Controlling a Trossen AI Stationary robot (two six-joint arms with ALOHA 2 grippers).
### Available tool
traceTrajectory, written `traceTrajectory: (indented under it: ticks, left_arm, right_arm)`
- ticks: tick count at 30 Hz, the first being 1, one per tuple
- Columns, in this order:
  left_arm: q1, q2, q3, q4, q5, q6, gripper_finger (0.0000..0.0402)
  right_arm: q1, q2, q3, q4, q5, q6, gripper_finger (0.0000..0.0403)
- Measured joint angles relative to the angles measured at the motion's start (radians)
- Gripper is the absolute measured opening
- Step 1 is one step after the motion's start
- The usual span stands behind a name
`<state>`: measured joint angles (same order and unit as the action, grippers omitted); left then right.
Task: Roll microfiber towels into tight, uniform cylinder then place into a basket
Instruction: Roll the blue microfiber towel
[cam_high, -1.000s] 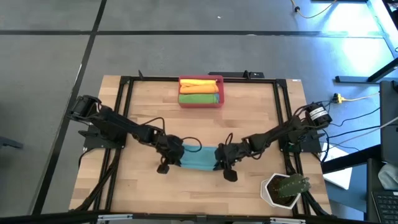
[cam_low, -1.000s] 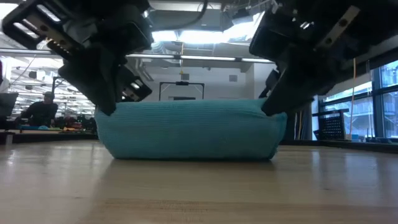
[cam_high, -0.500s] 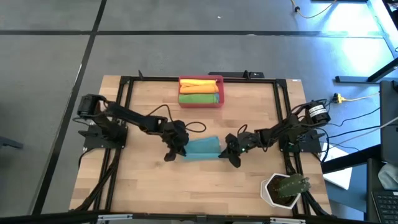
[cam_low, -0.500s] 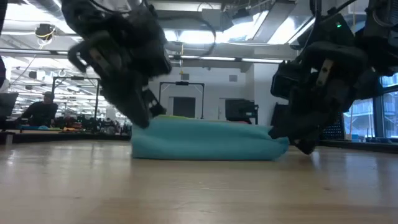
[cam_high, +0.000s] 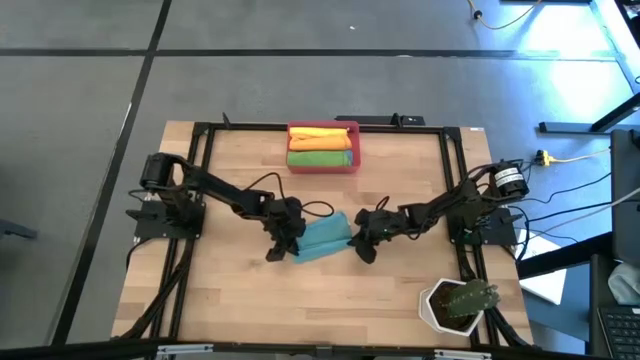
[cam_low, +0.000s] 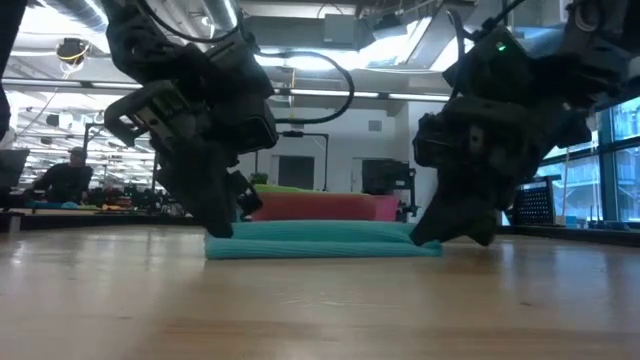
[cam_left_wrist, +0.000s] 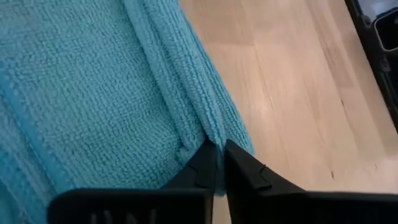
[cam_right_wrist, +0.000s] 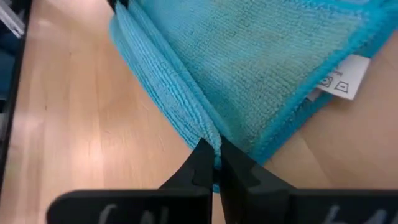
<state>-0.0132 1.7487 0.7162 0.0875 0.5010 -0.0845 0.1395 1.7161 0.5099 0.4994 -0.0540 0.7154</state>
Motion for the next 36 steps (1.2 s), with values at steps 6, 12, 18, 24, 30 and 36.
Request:
traceTrajectory:
  ticks: [6, 12, 18, 24, 30, 36]
  left_arm:
    - [0.02, -0.053, -0.003, -0.053, -0.089, 0.041, 0.0052]
    - [0.049, -0.137, -0.003, -0.064, -0.139, 0.091, 0.0075]
    - [0.053, -0.195, -0.003, -0.063, -0.248, 0.14, 0.0122]
    - [0.005, -0.25, -0.001, -0.033, -0.362, 0.202, 0.0165]
    - [-0.107, -0.251, 0.0, 0.058, -0.44, 0.224, 0.0173]
    - [-0.247, -0.183, 0.001, 0.209, -0.552, 0.253, 0.017]
  right_arm:
    - [0.0, 0.0, 0.032, -0.054, 0.008, -0.029, 0.0009]
    - [0.0, -0.001, 0.038, -0.082, 0.017, -0.036, 0.001]
    - [0.0, -0.001, 0.038, -0.083, 0.019, -0.037, 0.001]
    - [0.0, -0.001, 0.038, -0.083, 0.033, -0.017, 0.001]
    - [-0.014, -0.001, 0.038, -0.081, 0.037, -0.011, 0.001]
    - [-0.032, 0.0, 0.038, -0.079, 0.038, -0.005, 0.001]
